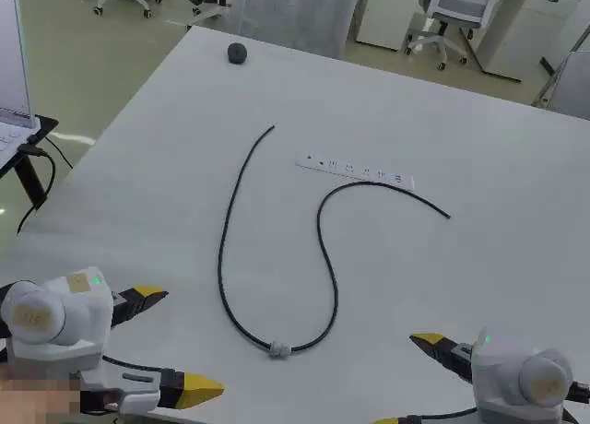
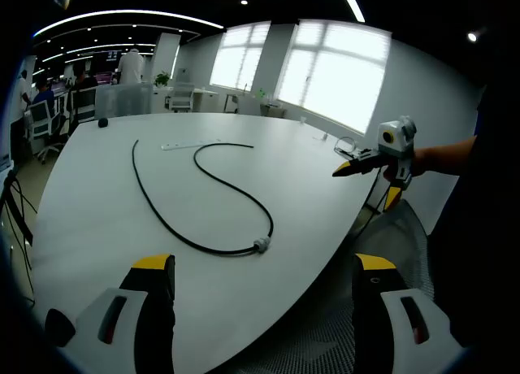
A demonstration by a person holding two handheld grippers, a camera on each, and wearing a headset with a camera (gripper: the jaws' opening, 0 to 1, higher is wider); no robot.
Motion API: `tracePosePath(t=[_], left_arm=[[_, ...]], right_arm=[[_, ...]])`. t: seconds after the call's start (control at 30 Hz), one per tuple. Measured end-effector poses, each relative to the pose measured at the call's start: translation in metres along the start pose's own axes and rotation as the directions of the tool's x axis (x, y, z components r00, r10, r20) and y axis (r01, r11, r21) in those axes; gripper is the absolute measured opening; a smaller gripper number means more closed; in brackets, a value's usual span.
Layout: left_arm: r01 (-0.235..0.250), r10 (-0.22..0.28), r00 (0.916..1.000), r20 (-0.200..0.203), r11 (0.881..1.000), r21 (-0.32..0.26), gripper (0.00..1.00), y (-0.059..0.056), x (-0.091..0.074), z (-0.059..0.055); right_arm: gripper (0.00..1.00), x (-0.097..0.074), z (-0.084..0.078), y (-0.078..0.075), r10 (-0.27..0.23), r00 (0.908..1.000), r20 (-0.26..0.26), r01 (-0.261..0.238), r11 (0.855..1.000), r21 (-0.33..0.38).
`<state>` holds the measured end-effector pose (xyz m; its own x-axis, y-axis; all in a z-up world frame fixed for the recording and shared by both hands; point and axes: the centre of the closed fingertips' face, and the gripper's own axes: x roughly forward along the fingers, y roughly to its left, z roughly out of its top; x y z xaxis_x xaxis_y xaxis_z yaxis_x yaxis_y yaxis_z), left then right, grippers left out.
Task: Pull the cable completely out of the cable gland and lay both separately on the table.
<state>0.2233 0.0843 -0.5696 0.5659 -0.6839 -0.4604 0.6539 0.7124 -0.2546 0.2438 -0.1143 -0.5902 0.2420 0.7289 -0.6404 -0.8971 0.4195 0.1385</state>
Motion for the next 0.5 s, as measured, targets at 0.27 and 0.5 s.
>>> tracePosePath(t=[0.27, 0.5], left_arm=[[0.003, -0.002, 0.9997, -0.025, 1.000, 0.019, 0.95, 0.000, 0.004, -0.005], [-0.004, 0.004, 0.9995, -0.032, 1.000, 0.012, 0.93, 0.002, 0.004, -0.006]], right_arm=[[0.98, 0.009, 0.012, -0.005, 0.019, 0.9998, 0.005, -0.018, 1.000, -0.022], [0.95, 0.021, 0.011, -0.004, 0.056, 0.9978, -0.035, -0.058, 0.997, -0.056]])
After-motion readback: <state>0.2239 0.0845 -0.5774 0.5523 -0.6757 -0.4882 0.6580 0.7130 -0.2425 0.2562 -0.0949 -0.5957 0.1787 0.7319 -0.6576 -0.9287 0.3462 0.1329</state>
